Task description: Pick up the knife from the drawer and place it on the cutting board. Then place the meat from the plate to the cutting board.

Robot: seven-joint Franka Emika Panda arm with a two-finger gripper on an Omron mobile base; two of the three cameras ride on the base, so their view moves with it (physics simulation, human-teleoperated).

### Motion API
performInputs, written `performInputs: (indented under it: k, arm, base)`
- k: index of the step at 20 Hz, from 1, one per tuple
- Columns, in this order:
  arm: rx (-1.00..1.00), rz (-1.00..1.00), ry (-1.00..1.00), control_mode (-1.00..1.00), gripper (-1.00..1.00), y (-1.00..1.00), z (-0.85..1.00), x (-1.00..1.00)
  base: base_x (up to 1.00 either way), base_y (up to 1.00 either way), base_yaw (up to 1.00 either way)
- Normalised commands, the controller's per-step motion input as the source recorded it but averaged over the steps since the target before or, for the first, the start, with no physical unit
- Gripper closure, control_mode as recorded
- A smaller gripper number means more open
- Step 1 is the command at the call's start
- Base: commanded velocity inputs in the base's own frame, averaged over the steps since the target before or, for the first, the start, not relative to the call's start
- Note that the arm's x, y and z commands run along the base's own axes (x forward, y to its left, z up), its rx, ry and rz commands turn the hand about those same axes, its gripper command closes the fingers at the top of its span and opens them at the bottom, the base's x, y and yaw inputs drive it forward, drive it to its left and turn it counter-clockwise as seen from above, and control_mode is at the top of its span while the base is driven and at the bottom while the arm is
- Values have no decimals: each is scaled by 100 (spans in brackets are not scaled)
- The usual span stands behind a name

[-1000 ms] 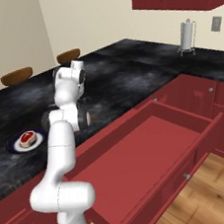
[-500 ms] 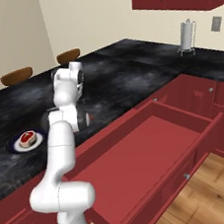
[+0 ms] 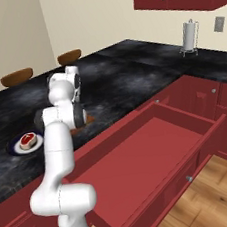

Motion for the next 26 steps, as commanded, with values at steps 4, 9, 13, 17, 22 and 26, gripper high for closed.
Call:
performInputs:
  k: [4,9,13,17,22,26]
  arm:
    - [0,0,-34,-100,100,0,-43,-32]
    - [7,0,-20,-100,100,3,0,-20]
    - [10,0,-20,-100,100,5,-6,-42]
    - [7,-1,-11,-100,100,0,0,9]
    - [12,-2,0,-100,100,-14,0,26]
    - [10,-1,2,-100,100,-24,0,27]
  base:
    - [0,0,0]
    - [0,0,0]
    - [0,0,0]
    - [0,0,0]
    - [0,0,0]
    - [0,0,0]
